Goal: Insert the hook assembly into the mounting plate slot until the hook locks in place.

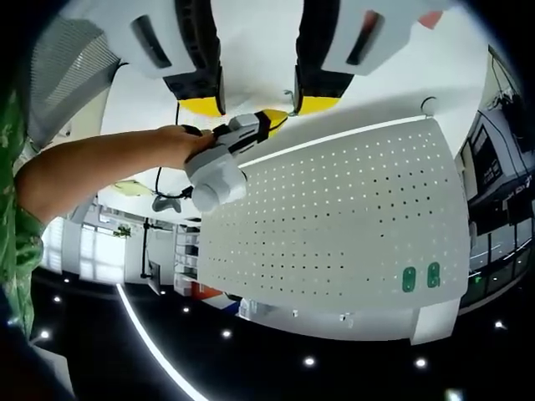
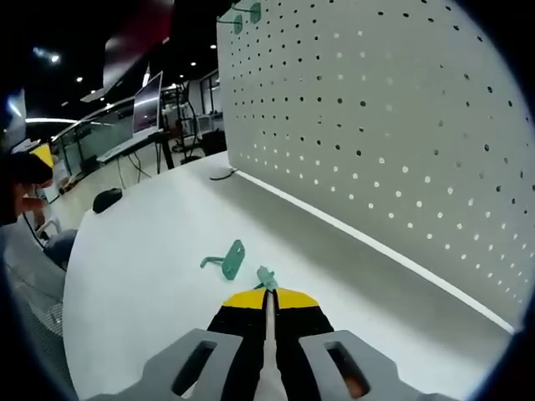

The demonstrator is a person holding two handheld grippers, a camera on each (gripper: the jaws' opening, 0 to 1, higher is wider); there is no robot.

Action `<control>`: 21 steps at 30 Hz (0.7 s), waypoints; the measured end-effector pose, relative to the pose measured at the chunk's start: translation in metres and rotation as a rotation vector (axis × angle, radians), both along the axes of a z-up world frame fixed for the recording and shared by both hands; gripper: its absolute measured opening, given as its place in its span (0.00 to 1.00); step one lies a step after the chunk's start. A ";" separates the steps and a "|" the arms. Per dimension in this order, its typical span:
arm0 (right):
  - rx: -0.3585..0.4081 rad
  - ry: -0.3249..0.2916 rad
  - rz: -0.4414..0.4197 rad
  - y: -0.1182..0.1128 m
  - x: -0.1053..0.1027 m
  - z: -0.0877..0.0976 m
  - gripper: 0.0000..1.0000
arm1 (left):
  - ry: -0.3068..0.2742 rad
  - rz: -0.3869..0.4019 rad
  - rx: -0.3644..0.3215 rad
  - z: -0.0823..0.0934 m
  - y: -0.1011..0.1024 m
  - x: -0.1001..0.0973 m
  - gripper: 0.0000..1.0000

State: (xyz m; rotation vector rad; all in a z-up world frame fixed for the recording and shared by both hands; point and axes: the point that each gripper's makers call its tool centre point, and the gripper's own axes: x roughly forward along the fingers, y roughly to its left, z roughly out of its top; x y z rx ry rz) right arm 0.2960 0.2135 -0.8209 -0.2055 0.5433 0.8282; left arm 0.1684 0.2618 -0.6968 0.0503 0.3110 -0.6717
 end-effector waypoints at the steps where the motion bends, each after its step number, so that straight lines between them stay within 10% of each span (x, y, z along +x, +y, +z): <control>1: 0.000 0.002 0.002 0.000 0.000 0.000 0.01 | 0.002 -0.001 0.000 0.000 0.000 0.000 0.34; 21: -0.094 -0.048 0.037 -0.004 -0.004 -0.008 0.09 | 0.012 0.003 -0.008 -0.004 -0.001 0.003 0.33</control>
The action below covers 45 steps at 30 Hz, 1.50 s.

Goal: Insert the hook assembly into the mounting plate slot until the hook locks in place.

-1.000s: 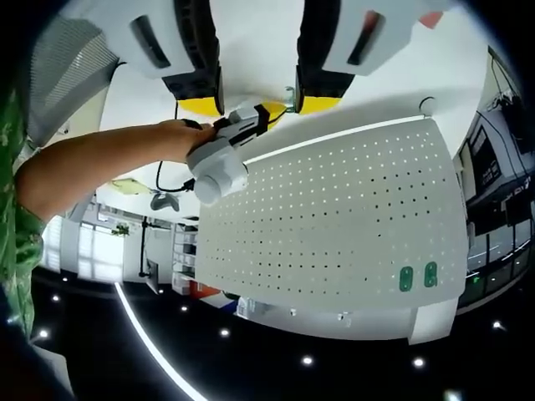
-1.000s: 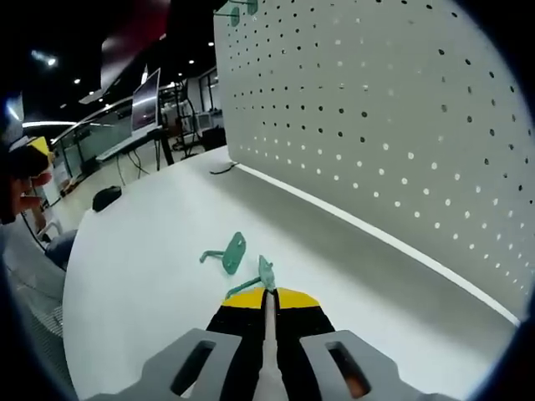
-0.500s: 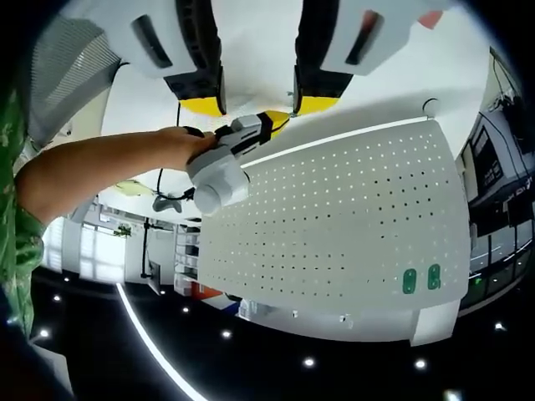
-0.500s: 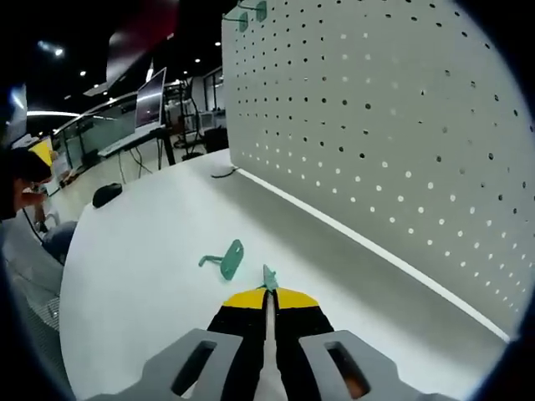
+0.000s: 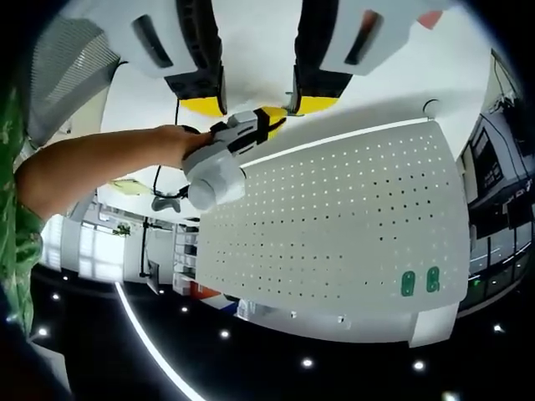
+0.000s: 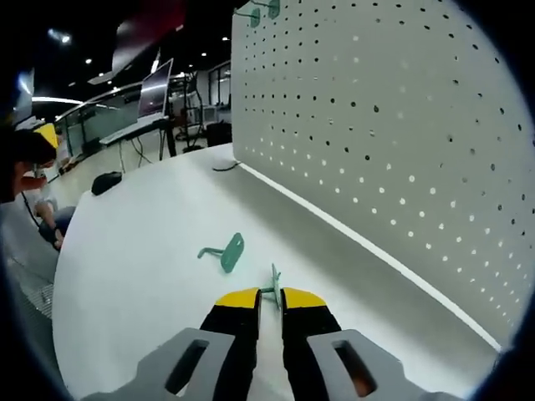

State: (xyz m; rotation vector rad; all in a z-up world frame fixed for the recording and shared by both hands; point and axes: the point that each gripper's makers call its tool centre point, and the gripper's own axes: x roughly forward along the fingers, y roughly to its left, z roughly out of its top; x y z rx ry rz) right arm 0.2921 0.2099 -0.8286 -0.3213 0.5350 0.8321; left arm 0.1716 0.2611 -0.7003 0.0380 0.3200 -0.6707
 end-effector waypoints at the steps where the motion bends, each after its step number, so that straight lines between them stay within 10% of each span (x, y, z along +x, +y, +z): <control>1: 0.003 0.002 -0.005 -0.002 0.000 -0.001 0.09 | 0.001 -0.001 0.000 0.000 0.000 0.000 0.33; 22: 0.000 0.018 -0.026 -0.003 0.008 -0.017 0.01 | 0.008 0.000 0.000 -0.002 0.002 0.001 0.32; 45: 0.040 0.049 -0.059 -0.023 -0.003 0.025 0.01 | -0.033 -0.032 0.042 0.000 -0.008 0.002 0.29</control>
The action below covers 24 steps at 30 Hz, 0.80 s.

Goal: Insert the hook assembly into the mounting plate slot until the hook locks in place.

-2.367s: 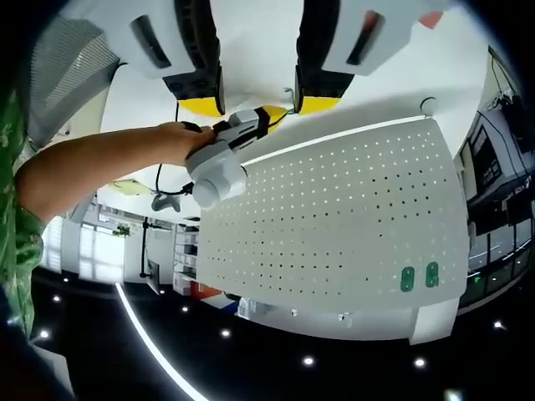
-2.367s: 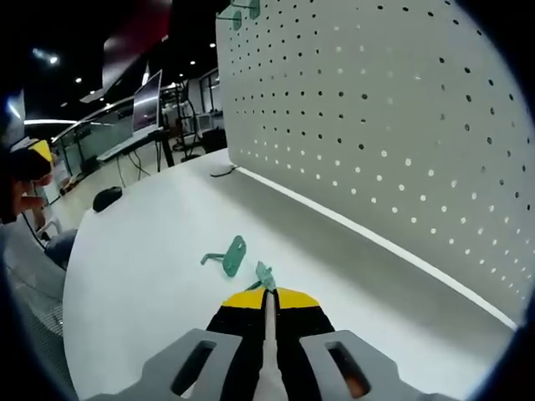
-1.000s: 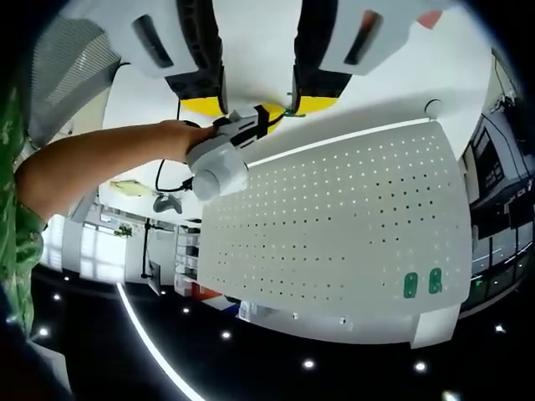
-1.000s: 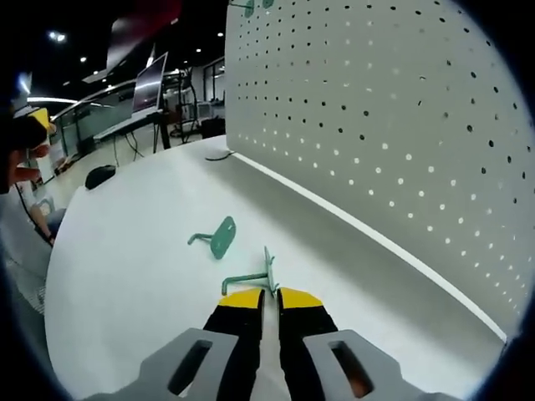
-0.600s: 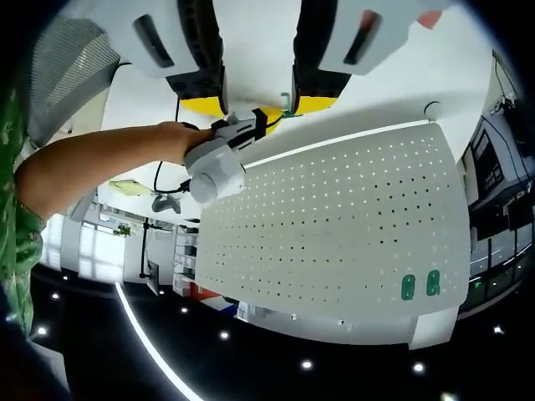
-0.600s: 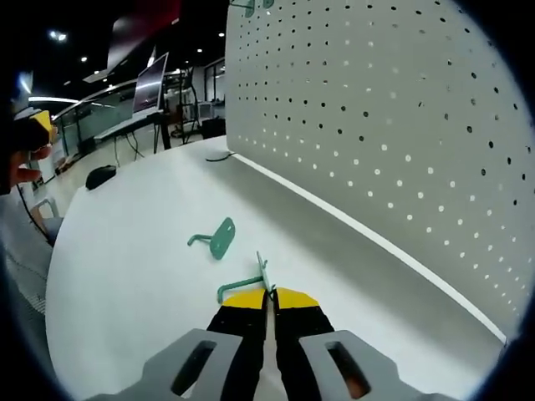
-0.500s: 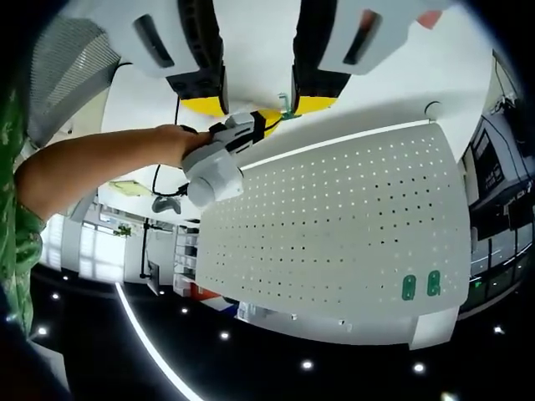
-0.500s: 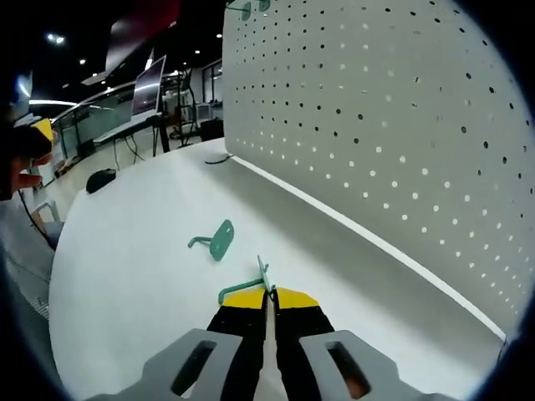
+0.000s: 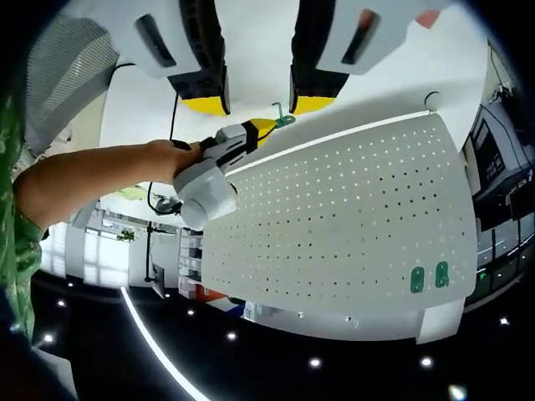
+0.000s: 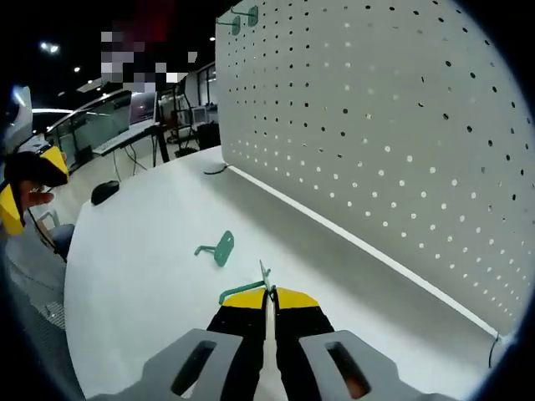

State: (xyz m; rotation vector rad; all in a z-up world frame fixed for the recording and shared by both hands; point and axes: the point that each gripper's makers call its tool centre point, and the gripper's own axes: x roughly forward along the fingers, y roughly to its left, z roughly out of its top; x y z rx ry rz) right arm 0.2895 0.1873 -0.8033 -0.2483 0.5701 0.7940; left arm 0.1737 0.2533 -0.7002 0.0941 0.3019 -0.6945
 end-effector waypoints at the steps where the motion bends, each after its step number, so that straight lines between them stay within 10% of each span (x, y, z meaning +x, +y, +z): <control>1: 0.009 0.005 0.000 0.000 -0.001 0.005 0.01 | -0.003 -0.002 0.003 0.000 -0.001 0.000 0.29; 24: 0.099 0.045 0.004 0.010 -0.039 0.100 0.01 | -0.256 -0.073 0.109 0.034 -0.004 -0.005 0.27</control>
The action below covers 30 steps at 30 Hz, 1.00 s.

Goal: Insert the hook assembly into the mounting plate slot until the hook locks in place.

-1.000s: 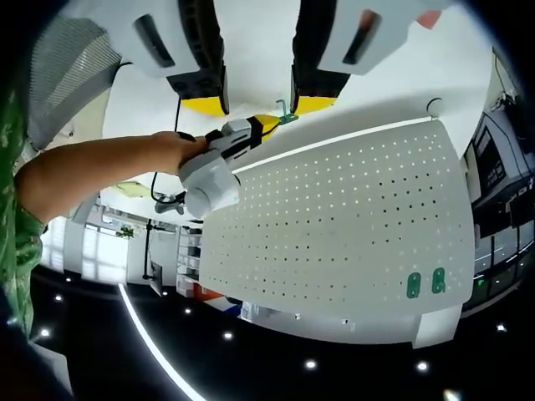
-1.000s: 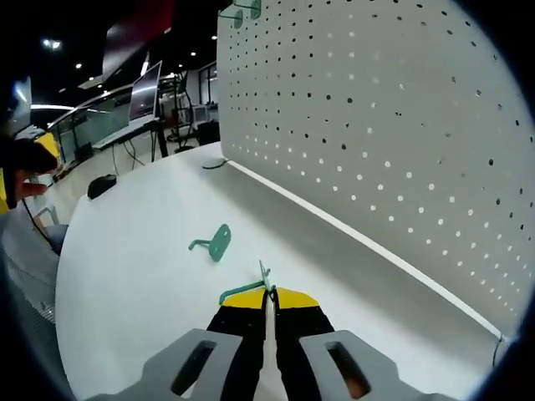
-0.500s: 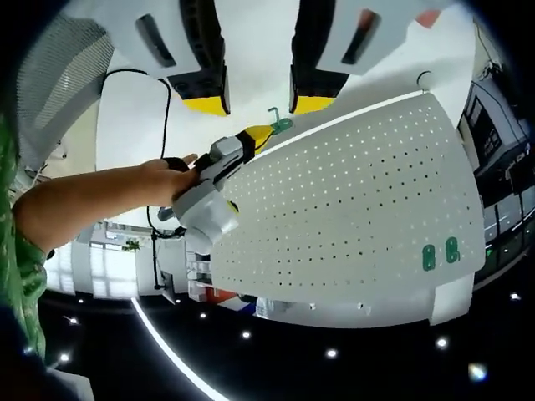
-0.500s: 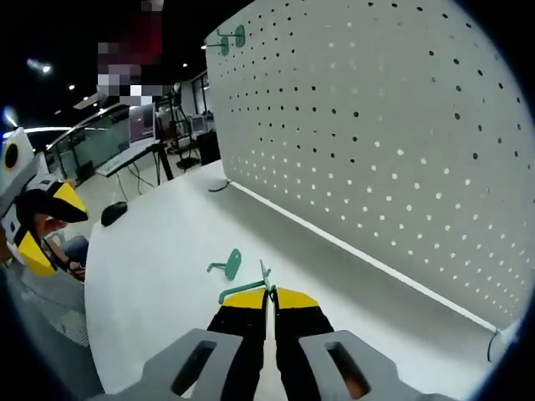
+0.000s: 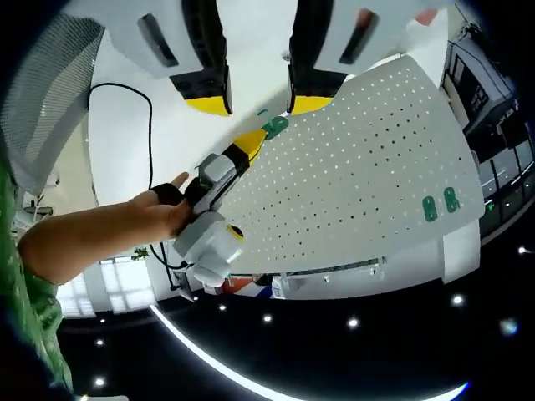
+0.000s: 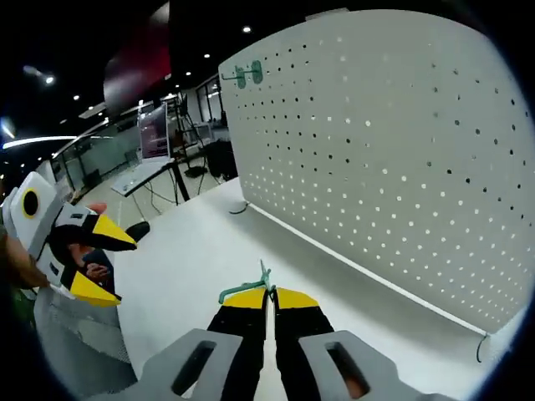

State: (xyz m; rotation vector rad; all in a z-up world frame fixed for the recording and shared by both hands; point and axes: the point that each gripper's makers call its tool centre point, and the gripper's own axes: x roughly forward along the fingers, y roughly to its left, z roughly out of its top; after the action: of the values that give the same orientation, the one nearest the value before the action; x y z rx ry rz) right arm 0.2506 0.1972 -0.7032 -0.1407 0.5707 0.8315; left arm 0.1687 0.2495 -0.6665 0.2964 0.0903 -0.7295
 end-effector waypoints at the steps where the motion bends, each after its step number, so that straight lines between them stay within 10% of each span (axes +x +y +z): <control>1: -0.002 -0.005 0.004 0.001 -0.003 0.004 0.01 | -0.006 -0.001 0.003 0.000 0.000 0.000 0.27; 30: 0.034 0.101 0.053 0.023 -0.068 0.036 0.00 | -0.167 -0.090 0.144 0.007 -0.014 -0.018 0.04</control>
State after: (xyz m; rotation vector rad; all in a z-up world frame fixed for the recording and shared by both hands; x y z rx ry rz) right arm 0.1831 0.2204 -0.6674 -0.0831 0.6496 0.9026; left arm 0.1504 0.2353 -0.6594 0.5003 -0.0296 -0.7866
